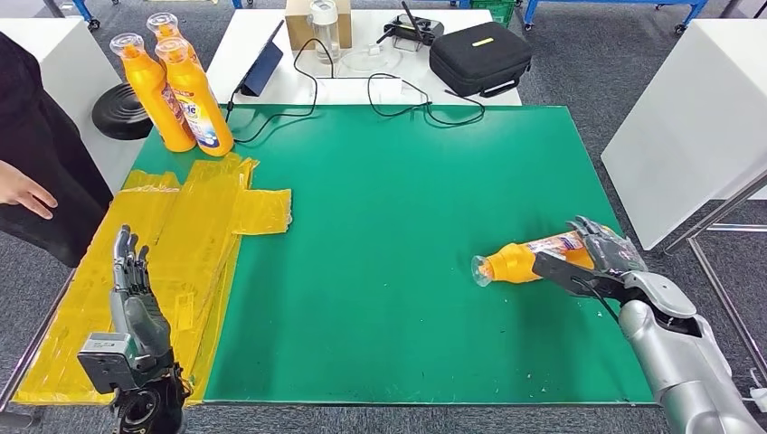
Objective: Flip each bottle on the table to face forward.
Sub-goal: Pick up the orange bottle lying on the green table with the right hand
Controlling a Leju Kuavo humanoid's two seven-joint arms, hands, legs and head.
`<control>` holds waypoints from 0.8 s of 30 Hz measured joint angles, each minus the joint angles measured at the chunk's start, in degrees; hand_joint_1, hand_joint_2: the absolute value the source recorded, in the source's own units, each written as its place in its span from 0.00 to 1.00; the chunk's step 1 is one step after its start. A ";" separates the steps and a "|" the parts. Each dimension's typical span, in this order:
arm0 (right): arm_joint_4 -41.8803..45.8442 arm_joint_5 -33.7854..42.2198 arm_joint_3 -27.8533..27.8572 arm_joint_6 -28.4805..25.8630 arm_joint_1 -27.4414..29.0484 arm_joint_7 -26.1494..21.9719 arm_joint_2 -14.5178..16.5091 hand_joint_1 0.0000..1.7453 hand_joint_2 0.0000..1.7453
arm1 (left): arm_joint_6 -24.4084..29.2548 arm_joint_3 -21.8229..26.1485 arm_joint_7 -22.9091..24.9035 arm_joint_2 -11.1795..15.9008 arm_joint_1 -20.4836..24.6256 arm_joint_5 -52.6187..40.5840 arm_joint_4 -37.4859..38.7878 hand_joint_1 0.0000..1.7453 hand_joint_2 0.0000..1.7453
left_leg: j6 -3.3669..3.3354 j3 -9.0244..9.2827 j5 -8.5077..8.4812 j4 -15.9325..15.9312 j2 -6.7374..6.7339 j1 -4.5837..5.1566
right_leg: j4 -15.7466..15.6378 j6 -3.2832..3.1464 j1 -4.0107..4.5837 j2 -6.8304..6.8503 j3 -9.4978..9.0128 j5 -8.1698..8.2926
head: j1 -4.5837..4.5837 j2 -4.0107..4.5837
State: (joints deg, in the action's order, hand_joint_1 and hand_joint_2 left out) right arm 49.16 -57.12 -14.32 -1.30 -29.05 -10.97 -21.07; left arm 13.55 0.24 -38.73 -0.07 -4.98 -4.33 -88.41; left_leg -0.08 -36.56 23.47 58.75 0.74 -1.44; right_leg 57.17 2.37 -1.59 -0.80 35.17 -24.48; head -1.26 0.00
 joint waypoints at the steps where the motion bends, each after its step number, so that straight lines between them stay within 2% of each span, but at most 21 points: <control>1: -0.27 0.15 -0.40 0.01 -0.15 0.07 0.10 0.00 1.00 | -0.05 -0.01 0.01 0.00 0.00 0.02 -0.01 0.00 0.00 | 0.00 -0.01 0.00 0.00 0.01 0.01 | 0.00 0.00 -0.01 0.01 0.00 0.00 | 0.01 0.00; 16: -0.83 1.41 -2.53 2.84 -0.26 1.69 -0.68 0.00 1.00 | -0.91 0.00 0.46 0.35 0.11 0.89 -0.35 0.00 0.00 | -0.01 -0.01 0.00 0.00 0.09 0.04 | -0.01 0.01 -0.06 0.07 0.03 0.00 | -0.01 0.00; 24: -2.03 1.19 -3.76 11.06 -0.31 2.73 -3.82 0.00 1.00 | -1.69 0.00 0.31 0.84 0.56 2.31 -0.32 0.00 0.00 | -0.01 -0.02 0.01 0.01 0.17 0.06 | -0.03 0.02 -0.09 0.14 0.01 -0.01 | 0.01 0.00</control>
State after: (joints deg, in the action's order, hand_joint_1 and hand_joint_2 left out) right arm 47.13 -55.94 -18.08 9.76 -29.36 -8.24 -24.88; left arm 11.85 0.24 -38.42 0.78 -4.42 -2.02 -88.73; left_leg -0.09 -36.58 23.47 58.76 0.90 -1.37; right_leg 57.15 2.39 -1.68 -0.66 35.18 -24.49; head -1.25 0.00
